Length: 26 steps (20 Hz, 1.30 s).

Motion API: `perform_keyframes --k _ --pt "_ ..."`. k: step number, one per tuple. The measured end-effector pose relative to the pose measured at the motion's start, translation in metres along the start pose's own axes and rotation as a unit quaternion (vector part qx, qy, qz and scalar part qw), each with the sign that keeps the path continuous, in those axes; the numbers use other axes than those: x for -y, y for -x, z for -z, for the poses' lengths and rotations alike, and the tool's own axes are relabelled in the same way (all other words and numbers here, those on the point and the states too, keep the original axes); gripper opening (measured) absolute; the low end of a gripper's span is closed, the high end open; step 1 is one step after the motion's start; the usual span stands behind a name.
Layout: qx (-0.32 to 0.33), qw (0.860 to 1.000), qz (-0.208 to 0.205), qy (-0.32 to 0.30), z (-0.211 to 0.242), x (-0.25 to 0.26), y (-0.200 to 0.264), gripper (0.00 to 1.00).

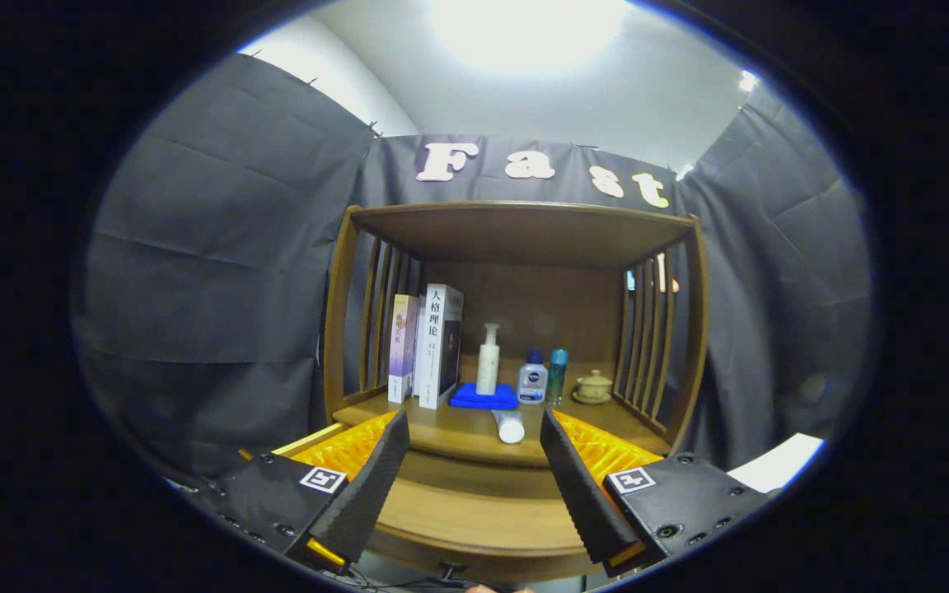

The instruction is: Pull open the drawer, take out the items inside it, and place them on the countertop above the cabinet.

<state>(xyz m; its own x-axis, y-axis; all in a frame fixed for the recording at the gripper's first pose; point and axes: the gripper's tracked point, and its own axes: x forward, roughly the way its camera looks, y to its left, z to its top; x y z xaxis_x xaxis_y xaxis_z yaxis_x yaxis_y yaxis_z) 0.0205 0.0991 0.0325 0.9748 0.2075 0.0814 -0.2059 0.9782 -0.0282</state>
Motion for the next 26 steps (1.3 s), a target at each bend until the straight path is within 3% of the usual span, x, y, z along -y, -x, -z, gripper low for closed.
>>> perform_keyframes --k 11,19,26 --pt "-0.052 0.994 0.036 -0.087 0.093 0.0 0.05 0.98" --pt "-0.096 0.989 0.056 -0.093 0.148 -0.01 0.051 0.98" --pt "-0.104 0.989 0.083 -0.066 0.164 -0.008 0.045 0.98"
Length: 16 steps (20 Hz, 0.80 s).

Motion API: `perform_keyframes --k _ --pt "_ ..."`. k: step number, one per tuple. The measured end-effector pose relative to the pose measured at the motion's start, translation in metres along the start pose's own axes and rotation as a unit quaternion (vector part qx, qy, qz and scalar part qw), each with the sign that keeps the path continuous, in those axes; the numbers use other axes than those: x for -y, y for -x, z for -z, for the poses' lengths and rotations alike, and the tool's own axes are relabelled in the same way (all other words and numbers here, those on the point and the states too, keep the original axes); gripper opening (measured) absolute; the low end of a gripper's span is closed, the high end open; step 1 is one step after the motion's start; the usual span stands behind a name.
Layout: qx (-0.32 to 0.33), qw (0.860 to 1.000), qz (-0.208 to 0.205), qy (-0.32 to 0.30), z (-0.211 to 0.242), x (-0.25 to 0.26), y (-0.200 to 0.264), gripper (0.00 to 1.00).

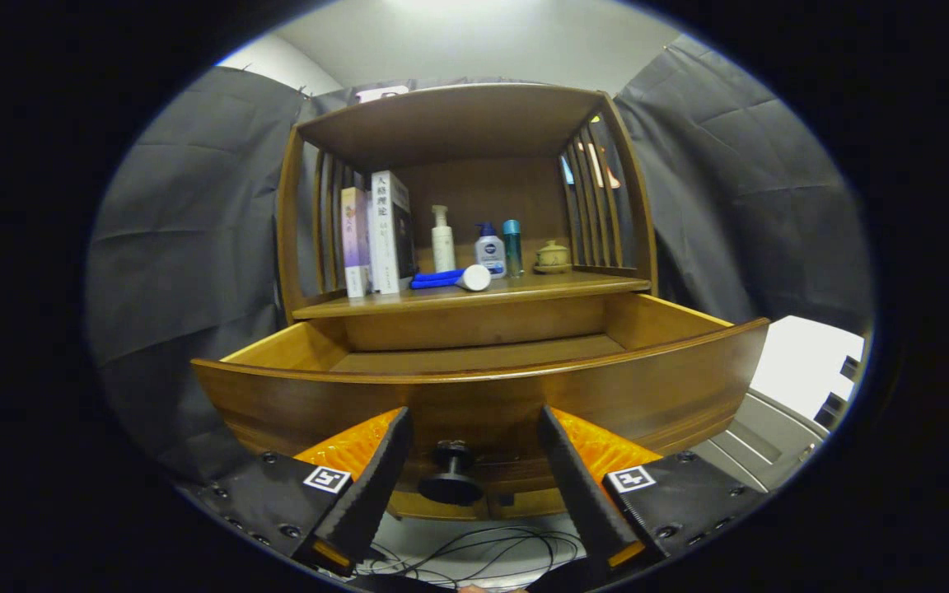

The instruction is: Pull open the drawer, take out the items inside it, and place them on the countertop above the cabinet.

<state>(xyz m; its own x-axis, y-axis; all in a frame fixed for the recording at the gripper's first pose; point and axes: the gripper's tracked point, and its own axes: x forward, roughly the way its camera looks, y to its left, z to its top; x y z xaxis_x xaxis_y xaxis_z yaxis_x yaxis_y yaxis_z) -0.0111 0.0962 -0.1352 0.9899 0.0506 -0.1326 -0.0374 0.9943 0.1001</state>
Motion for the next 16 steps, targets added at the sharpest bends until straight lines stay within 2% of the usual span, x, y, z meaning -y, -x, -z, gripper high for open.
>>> perform_keyframes --k 4,9,16 --pt "0.008 0.999 0.008 0.03 -0.001 -0.004 -0.002 0.98" --pt "-0.022 1.0 -0.007 0.019 0.005 -0.015 -0.014 0.98" --pt "-0.025 1.0 0.001 0.013 -0.008 -0.021 -0.047 0.96"
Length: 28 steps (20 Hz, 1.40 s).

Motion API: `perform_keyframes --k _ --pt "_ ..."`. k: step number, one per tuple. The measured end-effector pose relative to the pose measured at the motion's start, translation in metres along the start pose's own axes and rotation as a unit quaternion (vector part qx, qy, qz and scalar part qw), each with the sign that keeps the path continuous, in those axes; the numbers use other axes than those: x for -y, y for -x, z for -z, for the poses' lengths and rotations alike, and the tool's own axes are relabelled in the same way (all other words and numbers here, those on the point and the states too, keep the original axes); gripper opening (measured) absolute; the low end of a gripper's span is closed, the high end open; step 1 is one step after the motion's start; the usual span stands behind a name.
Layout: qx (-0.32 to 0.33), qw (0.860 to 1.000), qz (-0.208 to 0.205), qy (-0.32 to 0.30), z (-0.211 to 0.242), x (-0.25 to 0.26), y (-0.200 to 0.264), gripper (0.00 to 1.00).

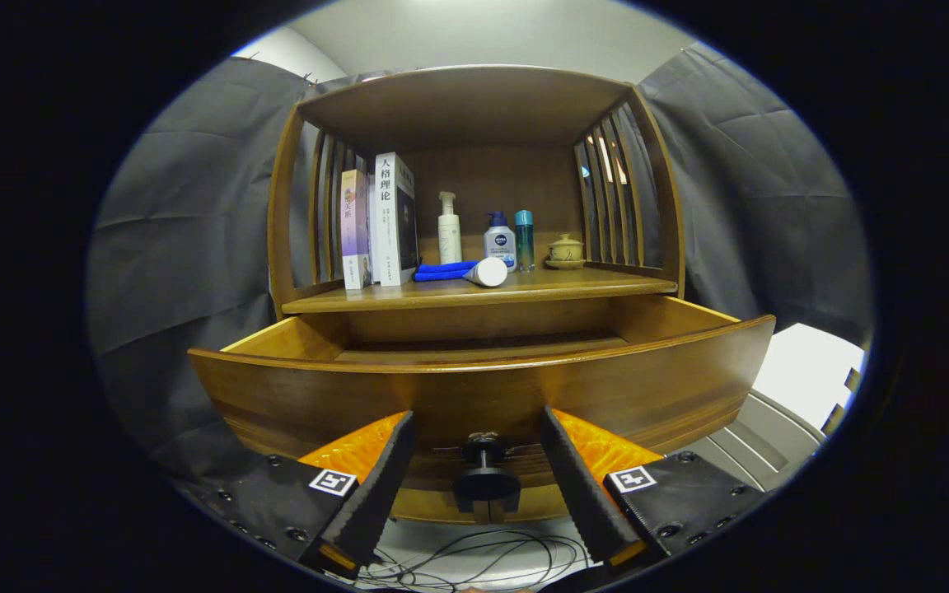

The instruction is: Pull open the drawer, take out the items inside it, and place them on the countertop above the cabinet.

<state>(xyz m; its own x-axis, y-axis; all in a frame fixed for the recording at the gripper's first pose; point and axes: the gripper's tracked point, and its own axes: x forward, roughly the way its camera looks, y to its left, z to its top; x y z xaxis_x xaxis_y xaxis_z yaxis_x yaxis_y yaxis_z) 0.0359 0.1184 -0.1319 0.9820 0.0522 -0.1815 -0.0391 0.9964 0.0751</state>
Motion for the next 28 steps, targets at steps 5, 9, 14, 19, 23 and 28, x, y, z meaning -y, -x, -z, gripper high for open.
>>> perform_keyframes --k 5,9,14,19,23,28 --pt "0.004 1.0 0.011 0.005 -0.012 -0.003 -0.027 0.96" --pt "0.001 1.0 0.015 0.009 -0.018 -0.005 -0.047 0.96" --pt "-0.002 1.0 0.013 0.013 -0.023 -0.003 -0.075 0.96" --pt "-0.004 1.0 0.011 0.009 -0.027 -0.002 -0.099 0.96" --pt "-0.003 1.0 0.011 0.014 -0.031 -0.002 -0.121 0.96" --pt "-0.01 1.0 0.009 0.015 -0.035 -0.001 -0.146 0.96"
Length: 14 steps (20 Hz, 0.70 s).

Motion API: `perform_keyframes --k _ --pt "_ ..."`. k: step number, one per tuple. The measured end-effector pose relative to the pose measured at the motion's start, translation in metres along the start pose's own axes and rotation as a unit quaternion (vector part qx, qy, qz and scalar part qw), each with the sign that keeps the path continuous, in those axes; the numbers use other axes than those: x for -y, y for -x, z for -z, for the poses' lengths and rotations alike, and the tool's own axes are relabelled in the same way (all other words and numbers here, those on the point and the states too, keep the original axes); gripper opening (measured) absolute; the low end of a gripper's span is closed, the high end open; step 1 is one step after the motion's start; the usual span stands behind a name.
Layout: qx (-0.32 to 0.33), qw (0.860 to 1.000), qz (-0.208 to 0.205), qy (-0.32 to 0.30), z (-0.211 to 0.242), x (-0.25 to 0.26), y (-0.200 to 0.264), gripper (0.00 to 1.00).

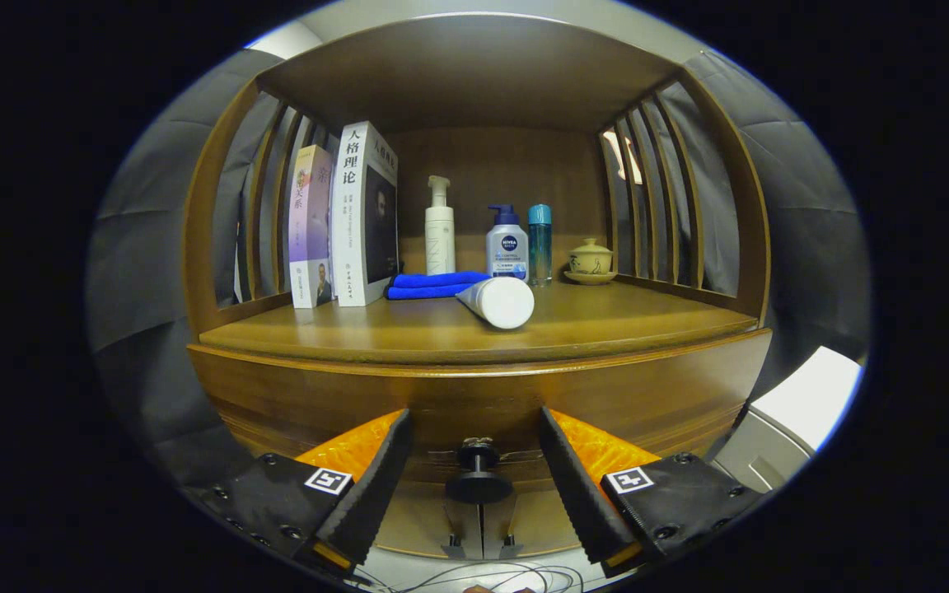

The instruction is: Pull open the drawer, take out the items inside it, and place them on the countertop above the cabinet.

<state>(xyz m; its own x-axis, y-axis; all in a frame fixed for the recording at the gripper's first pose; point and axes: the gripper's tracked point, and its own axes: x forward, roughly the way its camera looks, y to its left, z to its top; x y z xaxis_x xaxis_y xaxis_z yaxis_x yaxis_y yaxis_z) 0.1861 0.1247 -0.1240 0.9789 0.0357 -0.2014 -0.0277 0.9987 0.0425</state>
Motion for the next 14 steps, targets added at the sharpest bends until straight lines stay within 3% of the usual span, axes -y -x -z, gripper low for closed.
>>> perform_keyframes --k 9,14 --pt "0.004 1.0 0.014 0.02 -0.001 0.013 0.005 0.96" --pt "0.07 0.997 0.029 0.019 -0.041 0.049 0.069 0.96"
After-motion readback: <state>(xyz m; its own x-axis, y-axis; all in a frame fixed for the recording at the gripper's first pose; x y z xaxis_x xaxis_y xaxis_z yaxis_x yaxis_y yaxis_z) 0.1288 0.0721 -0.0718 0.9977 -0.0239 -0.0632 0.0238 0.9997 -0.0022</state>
